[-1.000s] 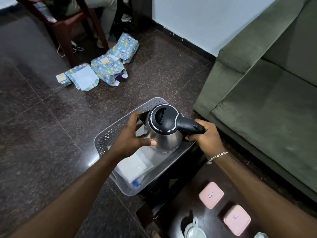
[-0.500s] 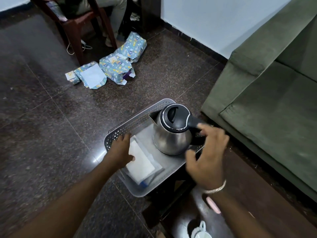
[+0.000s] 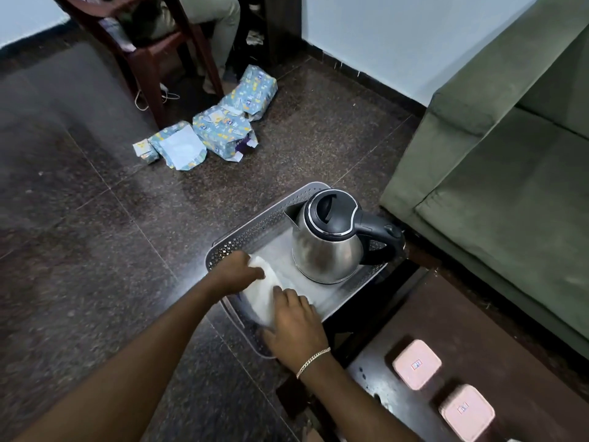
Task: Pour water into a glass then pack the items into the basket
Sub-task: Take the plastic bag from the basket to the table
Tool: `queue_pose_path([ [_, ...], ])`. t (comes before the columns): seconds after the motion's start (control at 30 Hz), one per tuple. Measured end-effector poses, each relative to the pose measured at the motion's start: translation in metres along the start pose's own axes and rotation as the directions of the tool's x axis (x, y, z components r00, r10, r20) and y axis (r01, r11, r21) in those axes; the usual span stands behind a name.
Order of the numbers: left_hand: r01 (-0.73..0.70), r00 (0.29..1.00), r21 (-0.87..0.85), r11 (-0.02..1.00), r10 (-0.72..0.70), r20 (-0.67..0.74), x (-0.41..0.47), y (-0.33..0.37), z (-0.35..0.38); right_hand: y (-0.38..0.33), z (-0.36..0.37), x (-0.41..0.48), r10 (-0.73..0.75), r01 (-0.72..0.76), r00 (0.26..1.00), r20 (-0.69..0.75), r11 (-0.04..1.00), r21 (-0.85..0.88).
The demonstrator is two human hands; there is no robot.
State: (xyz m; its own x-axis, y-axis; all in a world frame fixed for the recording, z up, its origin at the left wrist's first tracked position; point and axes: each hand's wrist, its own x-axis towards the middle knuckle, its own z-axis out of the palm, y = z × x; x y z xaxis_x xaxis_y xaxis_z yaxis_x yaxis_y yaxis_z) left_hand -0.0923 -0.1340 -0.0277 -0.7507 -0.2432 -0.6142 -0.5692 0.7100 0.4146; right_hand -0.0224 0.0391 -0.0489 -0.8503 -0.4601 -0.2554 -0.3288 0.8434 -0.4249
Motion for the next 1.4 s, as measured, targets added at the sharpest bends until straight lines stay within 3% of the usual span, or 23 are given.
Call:
queue_pose_path([
  [0.07, 0.024, 1.0, -0.208, 0.978, -0.023, 0.008, -0.018, 0.009, -0.007, 0.0, -0.007, -0.003, -0.043, 0.044, 0.998, -0.042, 0.998, 0.039],
  [0.13, 0.025, 0.998, -0.459, 0.888, 0.002, 0.057, -0.039, 0.017, -0.011, -0.001, -0.016, -0.008, -0.051, 0.067, 0.993, -0.107, 0.985, 0.158],
  [0.23, -0.063, 0.983, -0.648, 0.759, 0.159, 0.091, -0.077, 0.028, -0.014, 0.002, -0.039, -0.025, 0.04, 0.056, 0.973, -0.227, 0.915, 0.401],
  [0.4, -0.298, 0.949, -0.52, 0.8, 0.309, -0.068, -0.129, 0.036, 0.019, 0.016, -0.076, -0.065, 0.17, 0.069, 0.937, -0.304, 0.764, 0.642],
  [0.53, -0.413, 0.91, -0.514, 0.751, 0.353, -0.216, -0.162, 0.057, 0.046, 0.037, -0.093, -0.104, 0.192, 0.089, 0.936, -0.295, 0.682, 0.726],
  [0.8, -0.462, 0.881, -0.551, 0.695, 0.431, -0.194, -0.217, 0.13, 0.104, 0.106, -0.133, -0.191, 0.353, 0.013, 0.883, -0.31, 0.641, 0.768],
  [0.83, -0.47, 0.874, -0.56, 0.682, 0.448, -0.188, -0.225, 0.142, 0.112, 0.116, -0.14, -0.204, 0.396, -0.008, 0.845, -0.358, 0.679, 0.734],
  [0.9, -0.492, 0.859, -0.567, 0.661, 0.476, -0.191, -0.239, 0.166, 0.127, 0.137, -0.156, -0.231, 0.499, -0.103, 0.665, -0.556, 0.798, 0.593],
  [0.97, -0.485, 0.854, -0.592, 0.643, 0.495, -0.162, -0.252, 0.192, 0.144, 0.151, -0.173, -0.259, 0.458, -0.122, 0.496, -0.738, 0.878, 0.462],
  [1.03, -0.459, 0.841, -0.642, 0.614, 0.533, -0.093, -0.269, 0.22, 0.165, 0.155, -0.188, -0.283, 0.444, -0.011, 0.531, -0.721, 0.855, 0.518],
  [1.07, -0.449, 0.829, -0.663, 0.599, 0.557, -0.059, -0.277, 0.232, 0.175, 0.157, -0.193, -0.291, 0.464, 0.048, 0.591, -0.66, 0.797, 0.602],
  [1.13, -0.425, 0.806, -0.703, 0.571, 0.592, -0.007, -0.292, 0.253, 0.196, 0.168, -0.199, -0.308, 0.508, 0.091, 0.639, -0.577, 0.695, 0.713],
  [1.27, -0.341, 0.813, -0.744, 0.574, 0.578, 0.073, -0.316, 0.281, 0.229, 0.2, -0.213, -0.338, 0.596, 0.07, 0.63, -0.499, 0.595, 0.8],
  [1.4, -0.564, 0.773, -0.539, 0.626, 0.63, -0.078, -0.329, 0.3, 0.261, 0.227, -0.215, -0.368, 0.662, 0.052, 0.56, -0.498, 0.572, 0.819],
])
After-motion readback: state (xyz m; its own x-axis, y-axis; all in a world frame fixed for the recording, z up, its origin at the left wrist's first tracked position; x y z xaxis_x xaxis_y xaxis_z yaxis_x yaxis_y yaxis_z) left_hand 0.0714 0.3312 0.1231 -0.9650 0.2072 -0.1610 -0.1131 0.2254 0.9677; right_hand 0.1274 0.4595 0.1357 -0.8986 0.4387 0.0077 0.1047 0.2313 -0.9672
